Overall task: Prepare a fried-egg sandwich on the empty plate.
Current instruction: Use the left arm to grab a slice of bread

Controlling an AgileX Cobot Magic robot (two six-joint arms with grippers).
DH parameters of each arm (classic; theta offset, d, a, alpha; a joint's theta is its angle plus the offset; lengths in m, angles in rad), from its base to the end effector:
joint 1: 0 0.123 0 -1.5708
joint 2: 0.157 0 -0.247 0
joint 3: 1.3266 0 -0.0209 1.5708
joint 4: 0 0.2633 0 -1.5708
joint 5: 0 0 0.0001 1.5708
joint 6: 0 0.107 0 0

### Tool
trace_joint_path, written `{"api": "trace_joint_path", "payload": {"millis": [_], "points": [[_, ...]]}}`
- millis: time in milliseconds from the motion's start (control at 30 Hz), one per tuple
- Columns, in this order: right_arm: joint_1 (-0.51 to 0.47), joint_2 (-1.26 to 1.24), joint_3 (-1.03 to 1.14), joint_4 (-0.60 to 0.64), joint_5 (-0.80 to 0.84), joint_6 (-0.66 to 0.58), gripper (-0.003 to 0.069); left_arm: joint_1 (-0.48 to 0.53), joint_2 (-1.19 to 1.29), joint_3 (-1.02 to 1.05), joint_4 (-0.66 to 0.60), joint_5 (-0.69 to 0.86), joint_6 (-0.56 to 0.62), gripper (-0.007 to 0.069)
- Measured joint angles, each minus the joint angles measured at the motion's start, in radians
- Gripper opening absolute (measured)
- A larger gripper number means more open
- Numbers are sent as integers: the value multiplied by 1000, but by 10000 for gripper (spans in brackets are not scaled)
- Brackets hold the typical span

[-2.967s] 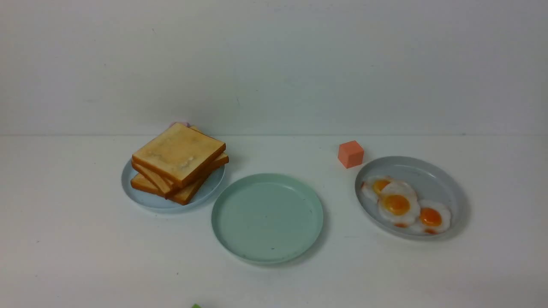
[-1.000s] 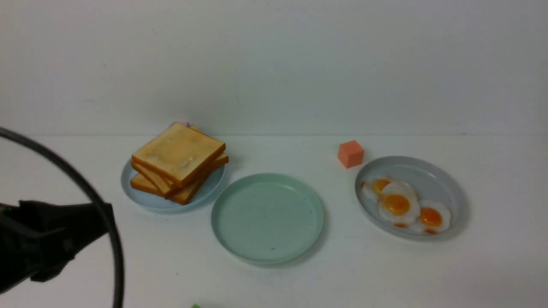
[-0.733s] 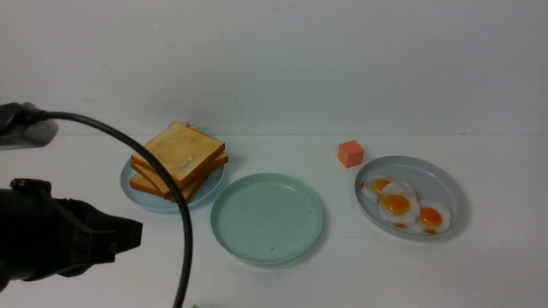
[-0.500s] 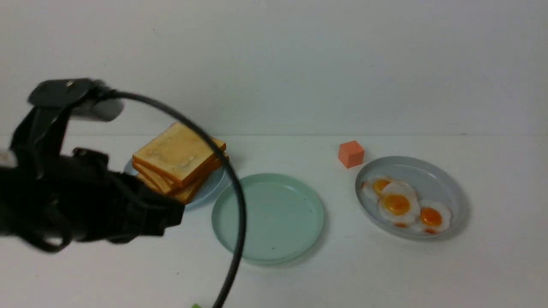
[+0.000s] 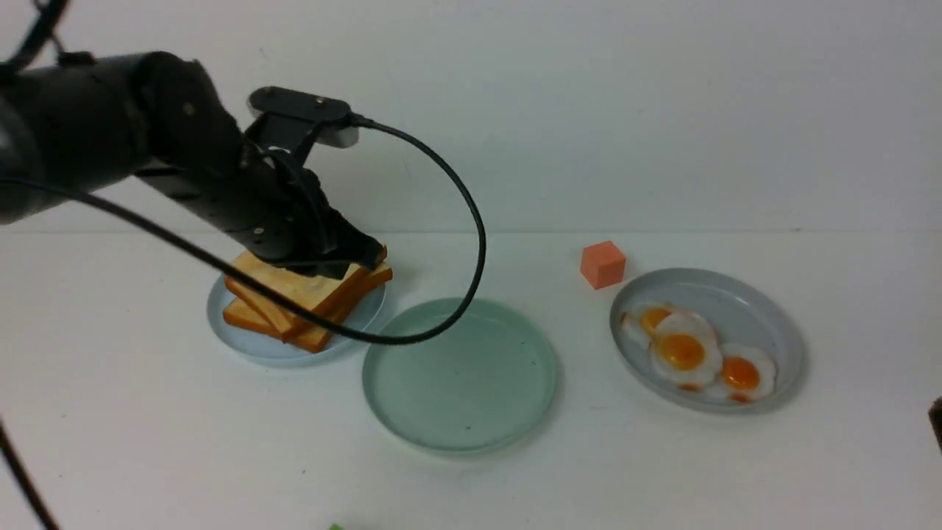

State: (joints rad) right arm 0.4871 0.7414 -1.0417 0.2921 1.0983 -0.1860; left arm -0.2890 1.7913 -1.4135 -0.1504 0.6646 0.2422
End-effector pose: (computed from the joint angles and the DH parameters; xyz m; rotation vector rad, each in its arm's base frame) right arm 0.1299 0.0999 0.3689 -0.7414 2.1667 0.5236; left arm 0.3913 -0.1267 0.2105 0.5536 2.4629 -0.1835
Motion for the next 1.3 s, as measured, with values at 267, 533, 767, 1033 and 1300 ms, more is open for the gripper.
{"api": "trace_joint_path", "payload": {"millis": [267,533,767,1033,1300], "points": [[7,1,0,-42,-49,0,5,0,124,-63,175,-71,-14,250],[7,4,0,-44,-108,0,6,1,205,-67,231,-157,-13,404],[7,5,0,-44,-112,0,6,1,241,-70,288,-198,-14,407],[8,5,0,-41,-112,0,11,1,244,-72,299,-198,-14,227],[10,5,0,-41,-111,0,15,1,227,-73,299,-185,-14,203]]}}
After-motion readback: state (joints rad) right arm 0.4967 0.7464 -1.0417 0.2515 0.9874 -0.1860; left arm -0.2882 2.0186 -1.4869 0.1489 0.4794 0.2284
